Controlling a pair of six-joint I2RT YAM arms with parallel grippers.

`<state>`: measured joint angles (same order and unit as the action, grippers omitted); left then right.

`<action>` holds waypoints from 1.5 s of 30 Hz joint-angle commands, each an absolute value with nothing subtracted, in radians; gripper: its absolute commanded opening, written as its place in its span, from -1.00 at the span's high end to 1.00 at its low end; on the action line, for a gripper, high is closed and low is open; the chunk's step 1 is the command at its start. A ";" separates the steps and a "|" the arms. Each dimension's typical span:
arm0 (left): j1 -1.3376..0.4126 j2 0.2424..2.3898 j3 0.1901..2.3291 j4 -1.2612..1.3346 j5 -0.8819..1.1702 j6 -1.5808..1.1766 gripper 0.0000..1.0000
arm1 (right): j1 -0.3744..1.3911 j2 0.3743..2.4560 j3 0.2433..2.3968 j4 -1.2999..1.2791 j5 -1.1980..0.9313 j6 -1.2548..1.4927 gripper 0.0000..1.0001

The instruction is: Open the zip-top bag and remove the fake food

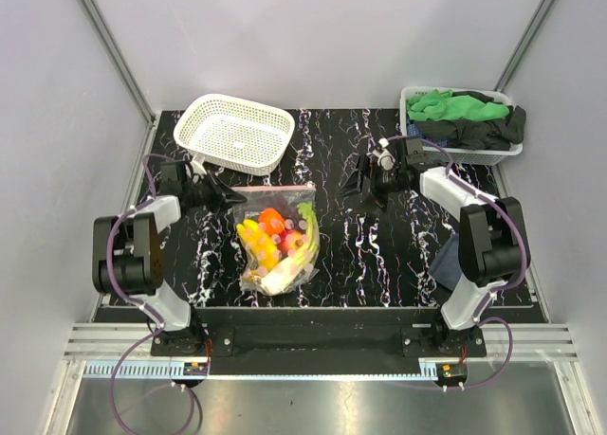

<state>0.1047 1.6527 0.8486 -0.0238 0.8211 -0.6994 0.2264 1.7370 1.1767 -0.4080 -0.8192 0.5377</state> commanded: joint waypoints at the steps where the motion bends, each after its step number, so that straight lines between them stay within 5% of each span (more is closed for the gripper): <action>1: 0.068 1.484 0.859 0.072 0.940 -0.732 1.00 | 0.224 1.749 1.218 -0.305 -0.891 0.534 -1.00; 7: 0.005 1.355 0.856 0.058 0.959 -0.729 1.00 | 0.225 1.776 1.249 -0.302 -0.866 0.581 -0.97; 18: -0.204 1.227 0.907 -0.018 0.899 -0.669 1.00 | 0.285 1.723 1.542 -0.808 -0.476 0.859 -0.99; 33: -0.334 1.144 0.968 -0.135 0.827 -0.549 1.00 | 0.359 1.715 1.528 -0.853 -0.411 1.178 -0.83; 37: -0.353 1.134 0.977 -0.149 0.813 -0.525 1.00 | 0.376 1.695 1.476 -0.835 -0.391 1.256 -0.63; 45: -0.373 1.117 0.986 -0.201 0.795 -0.480 1.00 | 0.385 1.663 1.404 -0.795 -0.426 1.312 0.21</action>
<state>-0.3656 1.1641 0.9291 -0.2195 0.8036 -0.5163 0.3790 1.7298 1.4025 -0.8284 -0.4305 1.2629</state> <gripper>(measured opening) 0.009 0.468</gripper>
